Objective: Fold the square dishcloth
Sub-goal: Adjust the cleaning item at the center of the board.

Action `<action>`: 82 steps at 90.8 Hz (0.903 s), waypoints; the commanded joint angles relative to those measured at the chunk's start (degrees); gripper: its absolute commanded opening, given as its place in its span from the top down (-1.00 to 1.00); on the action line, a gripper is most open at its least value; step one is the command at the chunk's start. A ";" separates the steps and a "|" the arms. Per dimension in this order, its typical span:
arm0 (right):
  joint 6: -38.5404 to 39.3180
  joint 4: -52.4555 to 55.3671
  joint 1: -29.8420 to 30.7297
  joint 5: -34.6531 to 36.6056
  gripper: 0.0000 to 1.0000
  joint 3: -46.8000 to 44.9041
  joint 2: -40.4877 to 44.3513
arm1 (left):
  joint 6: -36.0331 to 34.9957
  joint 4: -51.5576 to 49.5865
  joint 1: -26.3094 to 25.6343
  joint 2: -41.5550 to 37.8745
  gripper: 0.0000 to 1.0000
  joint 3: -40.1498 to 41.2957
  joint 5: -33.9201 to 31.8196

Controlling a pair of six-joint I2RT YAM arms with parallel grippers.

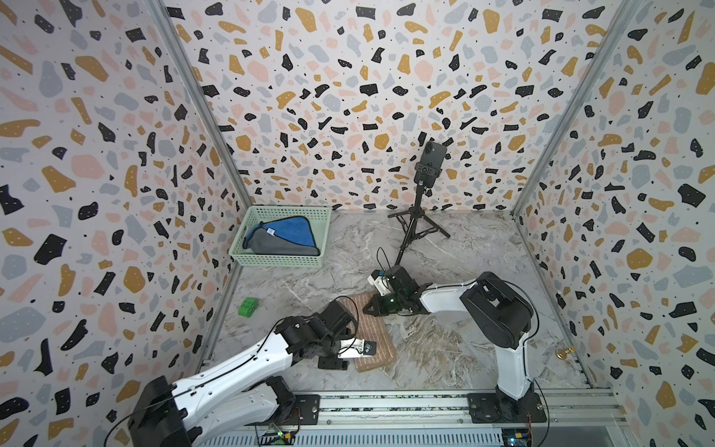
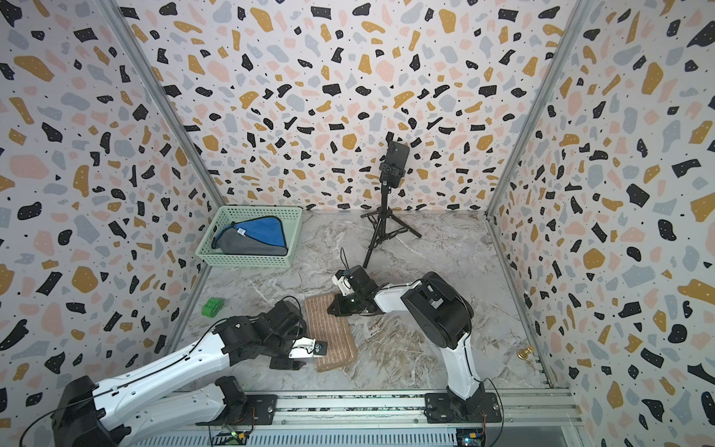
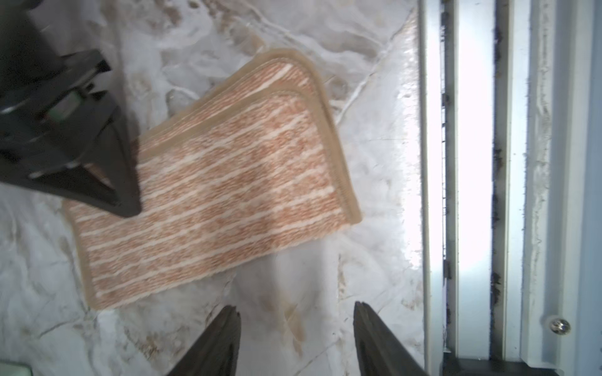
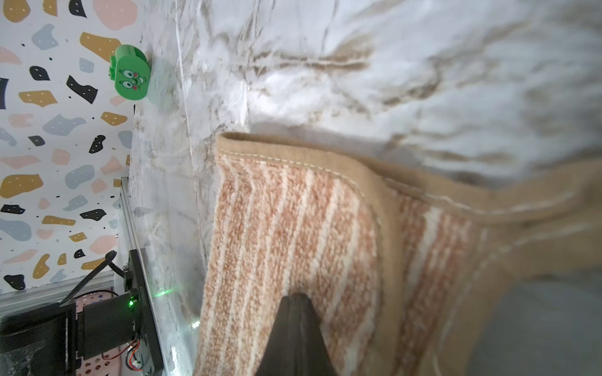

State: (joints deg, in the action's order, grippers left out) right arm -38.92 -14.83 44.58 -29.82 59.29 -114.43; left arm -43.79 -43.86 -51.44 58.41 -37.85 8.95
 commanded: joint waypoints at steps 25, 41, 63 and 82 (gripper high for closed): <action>-3.06 0.40 -0.54 17.22 1.00 -16.35 8.81 | -0.08 9.00 -7.82 16.77 -0.27 -6.06 -0.09; -2.25 -1.08 -0.56 19.98 1.00 -18.88 10.42 | 0.08 9.84 -9.53 21.10 -0.27 -7.13 0.06; -1.45 -2.58 -0.54 20.13 1.00 -19.67 10.99 | -1.08 11.99 -11.18 27.48 -0.21 -6.85 -4.17; 0.57 -2.40 -0.54 20.38 1.00 -20.76 15.98 | -1.85 11.78 -11.15 31.45 0.21 -7.30 -7.42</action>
State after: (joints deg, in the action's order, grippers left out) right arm -40.27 -23.81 44.36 -11.94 40.49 -100.82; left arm -44.56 -32.40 -62.43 87.92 -45.54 4.62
